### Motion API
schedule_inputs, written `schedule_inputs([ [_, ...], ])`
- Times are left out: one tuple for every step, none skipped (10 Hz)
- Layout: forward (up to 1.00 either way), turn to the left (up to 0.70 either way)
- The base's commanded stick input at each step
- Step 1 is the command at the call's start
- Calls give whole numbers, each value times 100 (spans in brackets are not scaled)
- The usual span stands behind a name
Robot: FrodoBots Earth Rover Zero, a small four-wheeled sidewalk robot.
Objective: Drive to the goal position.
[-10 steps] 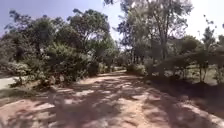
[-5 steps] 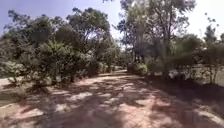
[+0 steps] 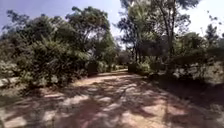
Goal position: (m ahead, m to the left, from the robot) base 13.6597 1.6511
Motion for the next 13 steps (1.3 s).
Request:
schedule_inputs([
  [70,0],
  [70,0],
  [70,0],
  [70,0],
  [70,0],
  [70,0],
  [70,0],
  [70,0],
  [70,0],
  [70,0],
  [70,0],
  [70,0],
  [70,0],
])
